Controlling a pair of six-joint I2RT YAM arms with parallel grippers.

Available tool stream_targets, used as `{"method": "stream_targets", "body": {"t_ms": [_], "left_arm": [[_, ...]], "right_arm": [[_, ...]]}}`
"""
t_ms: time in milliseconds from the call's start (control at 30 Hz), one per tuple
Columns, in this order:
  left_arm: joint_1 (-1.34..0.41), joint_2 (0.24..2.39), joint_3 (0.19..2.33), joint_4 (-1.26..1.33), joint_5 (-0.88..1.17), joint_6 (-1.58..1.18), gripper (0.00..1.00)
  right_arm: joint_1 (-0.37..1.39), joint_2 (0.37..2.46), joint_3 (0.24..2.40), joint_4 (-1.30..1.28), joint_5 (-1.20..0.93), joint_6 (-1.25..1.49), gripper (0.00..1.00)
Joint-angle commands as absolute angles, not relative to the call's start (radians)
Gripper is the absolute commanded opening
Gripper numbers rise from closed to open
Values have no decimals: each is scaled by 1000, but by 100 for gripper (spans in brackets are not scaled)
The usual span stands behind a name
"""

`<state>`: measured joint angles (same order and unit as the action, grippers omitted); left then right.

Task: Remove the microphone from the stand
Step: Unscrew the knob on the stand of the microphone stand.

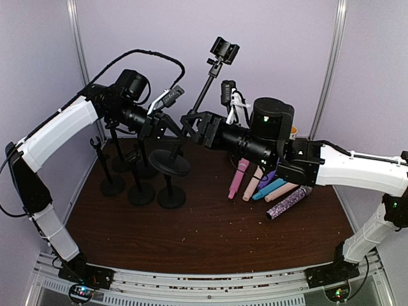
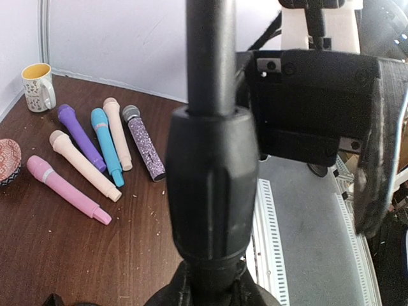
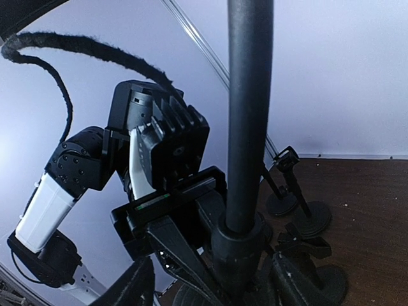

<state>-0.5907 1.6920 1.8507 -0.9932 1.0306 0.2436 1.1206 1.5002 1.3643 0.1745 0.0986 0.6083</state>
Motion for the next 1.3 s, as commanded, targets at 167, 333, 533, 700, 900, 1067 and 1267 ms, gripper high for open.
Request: {"method": "stream_targets", "body": {"t_ms": [167,333,533,700,900,1067,1267], "left_arm": [[-591,1627,1843,-913,1074,250,0],[-591,1620,1841,-913,1074,256,0],[-592,1614,1848,-913,1111,258,0],[-592,1615,1852,-917,1227,246,0],[-592,1612,1841,-917,1367,225,0],[-591,1615,1835,-917,1449,205,0],[-591,1622,1826,-918,1506,183,0]], "right_arm": [[1102,1559,1466,84,171,648,45],[1101,1575,1490,94,142,652,31],[1076,1552,1443,252,-58,640,10],[1039,1524,1406,432,-369,645,8],[1025,1507,1387,556,-647,650,8],[1021,1516,1372,689,-824,705,7],[1009,1549,1340,923,-925,862,7]]}}
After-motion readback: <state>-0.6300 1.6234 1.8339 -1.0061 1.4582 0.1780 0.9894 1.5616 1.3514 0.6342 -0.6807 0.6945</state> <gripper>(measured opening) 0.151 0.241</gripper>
